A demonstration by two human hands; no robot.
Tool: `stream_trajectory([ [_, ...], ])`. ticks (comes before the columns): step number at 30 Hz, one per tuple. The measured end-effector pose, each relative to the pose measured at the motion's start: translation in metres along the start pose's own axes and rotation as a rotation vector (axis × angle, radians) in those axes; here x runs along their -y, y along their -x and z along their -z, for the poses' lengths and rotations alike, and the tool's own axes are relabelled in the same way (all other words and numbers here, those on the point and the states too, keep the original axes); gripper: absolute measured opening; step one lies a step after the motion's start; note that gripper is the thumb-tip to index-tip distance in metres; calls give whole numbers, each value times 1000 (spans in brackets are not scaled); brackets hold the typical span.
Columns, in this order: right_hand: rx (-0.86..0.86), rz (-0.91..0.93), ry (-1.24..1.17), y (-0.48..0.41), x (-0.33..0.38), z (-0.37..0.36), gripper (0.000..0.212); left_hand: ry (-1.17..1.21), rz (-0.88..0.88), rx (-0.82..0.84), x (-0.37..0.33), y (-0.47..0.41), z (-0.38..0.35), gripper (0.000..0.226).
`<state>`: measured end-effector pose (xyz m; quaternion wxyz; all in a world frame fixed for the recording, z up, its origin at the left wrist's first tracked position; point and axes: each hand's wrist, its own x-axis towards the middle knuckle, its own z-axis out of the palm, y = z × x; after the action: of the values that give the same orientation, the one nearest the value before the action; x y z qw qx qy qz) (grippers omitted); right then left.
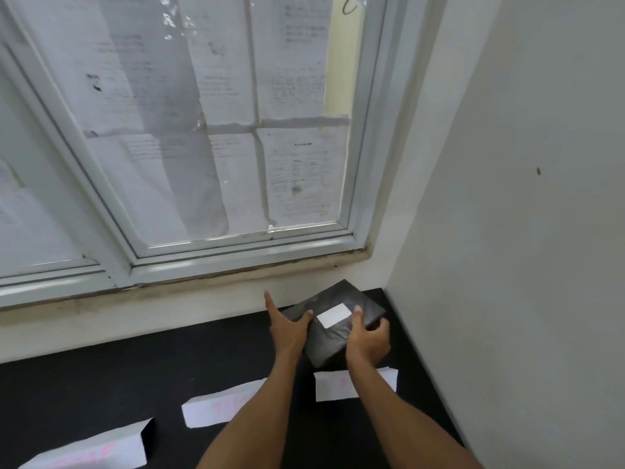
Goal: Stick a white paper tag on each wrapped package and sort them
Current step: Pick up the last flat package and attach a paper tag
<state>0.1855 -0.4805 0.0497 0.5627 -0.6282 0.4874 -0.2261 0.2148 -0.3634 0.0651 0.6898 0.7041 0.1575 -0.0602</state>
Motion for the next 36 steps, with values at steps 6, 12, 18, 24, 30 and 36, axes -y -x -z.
stream_trajectory([
  [6, 215, -18, 260, -74, -20, 12, 58, -228, 50, 288, 7, -57, -23, 106],
  [12, 307, -83, 519, -127, -41, 6, 34, -569, 164, 415, 28, -96, -52, 101],
  [18, 443, -147, 755, -158, -57, -7, 17, -611, 347, 343, 57, -106, -81, 98],
  [24, 417, -226, 772, -165, -72, -12, 24, -443, 411, 302, 85, -123, -93, 109],
  [30, 461, -226, 726, -164, -75, -12, 12, -298, 472, 383, 83, -123, -94, 109],
  [36, 527, -162, 792, -150, -63, -15, 23, -336, 408, 340, 83, -115, -88, 101],
])
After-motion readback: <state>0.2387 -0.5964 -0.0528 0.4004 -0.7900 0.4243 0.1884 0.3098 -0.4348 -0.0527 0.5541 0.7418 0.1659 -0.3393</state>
